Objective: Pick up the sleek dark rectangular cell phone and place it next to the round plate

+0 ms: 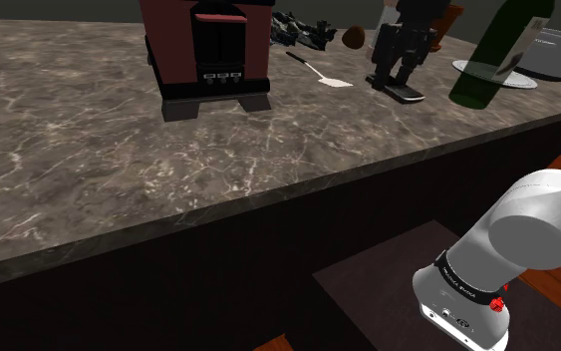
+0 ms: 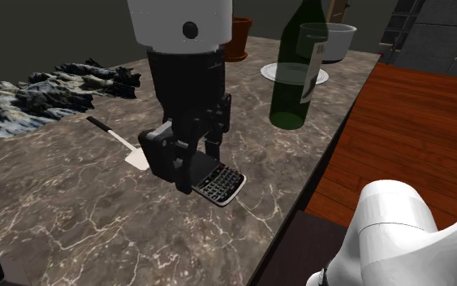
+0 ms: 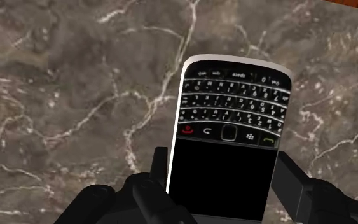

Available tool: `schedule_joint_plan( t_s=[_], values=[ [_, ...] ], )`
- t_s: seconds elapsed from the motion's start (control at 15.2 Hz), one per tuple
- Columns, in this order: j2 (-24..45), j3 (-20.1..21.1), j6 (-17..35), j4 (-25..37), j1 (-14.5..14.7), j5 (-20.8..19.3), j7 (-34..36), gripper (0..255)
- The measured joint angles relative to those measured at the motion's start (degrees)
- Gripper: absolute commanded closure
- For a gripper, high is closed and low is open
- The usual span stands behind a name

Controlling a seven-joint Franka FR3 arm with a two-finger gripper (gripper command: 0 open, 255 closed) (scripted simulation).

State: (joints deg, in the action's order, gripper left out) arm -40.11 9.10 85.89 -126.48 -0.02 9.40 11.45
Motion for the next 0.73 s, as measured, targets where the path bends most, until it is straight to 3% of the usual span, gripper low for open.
schedule_joint_plan(
  t_s=[0.4,0.73],
  values=[
    [1.72,-0.2,-3.85,5.59,-0.14,-0.27,0.47,255],
    [-2.12,-4.78,-6.31,3.64,-1.11,-2.96,-4.31,255]
  ],
)
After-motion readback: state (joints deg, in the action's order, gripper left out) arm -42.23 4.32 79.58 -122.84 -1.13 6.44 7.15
